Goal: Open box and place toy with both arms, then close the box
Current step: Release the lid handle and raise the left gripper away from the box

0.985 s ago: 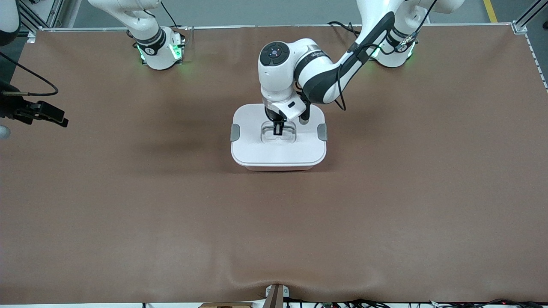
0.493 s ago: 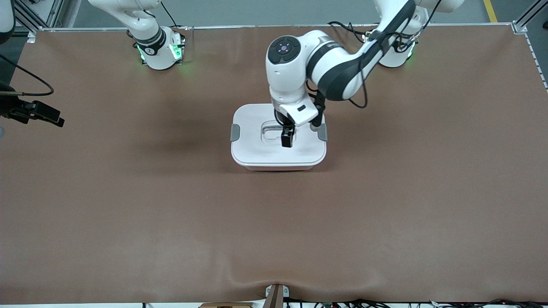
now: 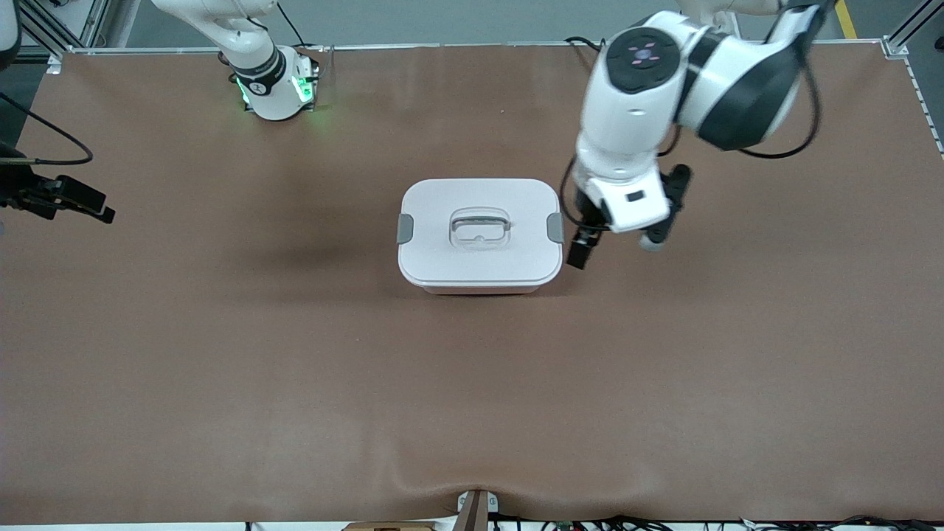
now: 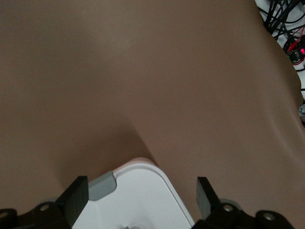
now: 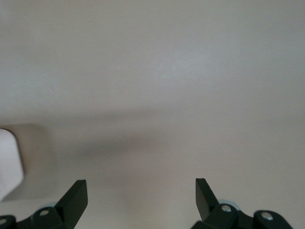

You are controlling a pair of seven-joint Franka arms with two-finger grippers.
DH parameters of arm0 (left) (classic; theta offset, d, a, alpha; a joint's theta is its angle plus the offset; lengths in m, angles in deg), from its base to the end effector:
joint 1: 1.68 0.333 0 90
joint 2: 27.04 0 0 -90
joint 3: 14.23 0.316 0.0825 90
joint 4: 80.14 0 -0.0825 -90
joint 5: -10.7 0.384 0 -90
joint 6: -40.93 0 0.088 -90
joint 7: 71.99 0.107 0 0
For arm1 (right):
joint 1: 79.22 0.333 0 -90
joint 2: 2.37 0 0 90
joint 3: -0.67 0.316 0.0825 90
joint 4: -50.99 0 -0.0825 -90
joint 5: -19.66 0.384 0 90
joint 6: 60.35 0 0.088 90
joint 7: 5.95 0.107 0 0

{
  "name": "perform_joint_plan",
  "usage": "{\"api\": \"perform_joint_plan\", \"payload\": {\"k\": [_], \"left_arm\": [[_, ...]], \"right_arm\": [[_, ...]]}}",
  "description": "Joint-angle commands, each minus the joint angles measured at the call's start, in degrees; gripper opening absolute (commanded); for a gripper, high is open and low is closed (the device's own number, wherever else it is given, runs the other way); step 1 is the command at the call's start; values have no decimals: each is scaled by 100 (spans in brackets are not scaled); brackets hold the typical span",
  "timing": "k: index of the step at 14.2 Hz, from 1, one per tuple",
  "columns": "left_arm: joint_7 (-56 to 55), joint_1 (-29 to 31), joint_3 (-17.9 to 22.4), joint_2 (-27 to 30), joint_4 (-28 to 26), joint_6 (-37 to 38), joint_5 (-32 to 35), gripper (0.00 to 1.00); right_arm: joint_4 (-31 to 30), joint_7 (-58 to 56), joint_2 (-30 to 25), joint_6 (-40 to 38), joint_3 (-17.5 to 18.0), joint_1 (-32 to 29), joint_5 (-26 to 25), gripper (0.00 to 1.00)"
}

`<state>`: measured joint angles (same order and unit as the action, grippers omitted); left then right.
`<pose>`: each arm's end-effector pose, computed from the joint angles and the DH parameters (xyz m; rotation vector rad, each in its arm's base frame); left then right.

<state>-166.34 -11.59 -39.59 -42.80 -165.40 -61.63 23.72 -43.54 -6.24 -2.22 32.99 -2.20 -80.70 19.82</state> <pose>0.5555 -0.3290 0.5326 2.7455 1.5093 0.1875 0.5567 -0.0420 0.5907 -3.1358 0.1115 0.0365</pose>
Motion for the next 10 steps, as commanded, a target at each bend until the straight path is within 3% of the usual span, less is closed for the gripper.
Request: {"api": "perform_joint_plan", "payload": {"k": [1, 5, 8, 10], "left_arm": [[1439, 646, -49, 274, -26, 349, -204, 100], [3724, 1411, -57, 582, 53, 999, -248, 100], [5728, 1886, -40, 618, 536, 1693, -274, 100], [6635, 1941, 56, 722, 598, 1809, -274, 100]], "right_arm": [[93, 37, -7, -105, 15, 166, -280, 100], [93, 29, -7, -97, 6, 139, -245, 100], [93, -6, -7, -79, -3, 148, -192, 100], [93, -15, 2, -44, -3, 174, -96, 100]]}}
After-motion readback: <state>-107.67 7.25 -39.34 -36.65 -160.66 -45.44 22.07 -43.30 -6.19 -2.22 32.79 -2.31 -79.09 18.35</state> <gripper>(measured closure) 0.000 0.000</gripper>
